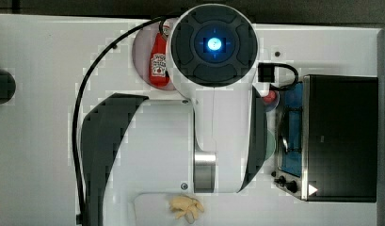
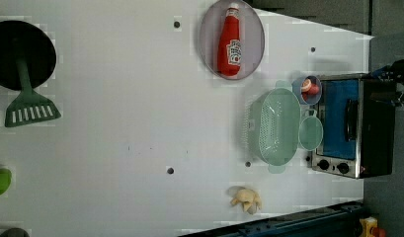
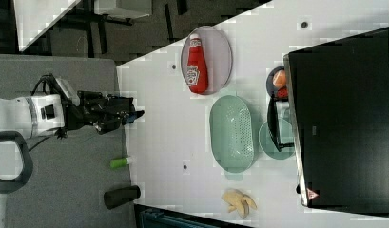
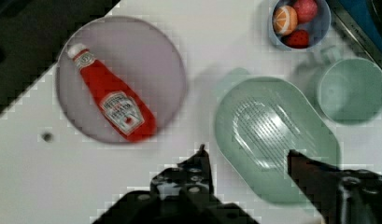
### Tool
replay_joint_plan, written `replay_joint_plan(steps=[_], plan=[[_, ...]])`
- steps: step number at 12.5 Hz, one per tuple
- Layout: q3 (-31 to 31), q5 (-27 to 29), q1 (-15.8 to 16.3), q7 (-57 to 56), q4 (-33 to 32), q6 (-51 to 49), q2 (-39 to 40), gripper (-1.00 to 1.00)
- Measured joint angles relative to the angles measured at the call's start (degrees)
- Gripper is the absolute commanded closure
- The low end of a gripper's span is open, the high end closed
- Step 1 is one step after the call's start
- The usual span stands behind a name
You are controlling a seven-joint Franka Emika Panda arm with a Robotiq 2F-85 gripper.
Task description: Drag strainer right to left.
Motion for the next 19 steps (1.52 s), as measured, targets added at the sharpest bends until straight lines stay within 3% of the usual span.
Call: replay_joint_plan(steps=[3, 6, 8, 10, 16, 19], plan=[[-2.6, -1.0, -0.7, 0.2, -19.4, -11.7, -20.7, -1.0], [-4.3, -1.1, -1.5, 0.4, -23.7, -11.9, -36.8, -1.0], [-3.5, -1.9, -2.0, 0.4, -23.3, -8.7, -40.4, -1.0], [-2.9, -2.0, -2.4, 1.1, -24.7, 2.3, -36.8, -1.0], [-0.1, -2.1, -3.2, 14.0, -31.9, 20.6, -6.5, -1.0], [-0.1, -1.0, -2.3, 21.6, -33.7, 28.4, 4.2, -1.0]])
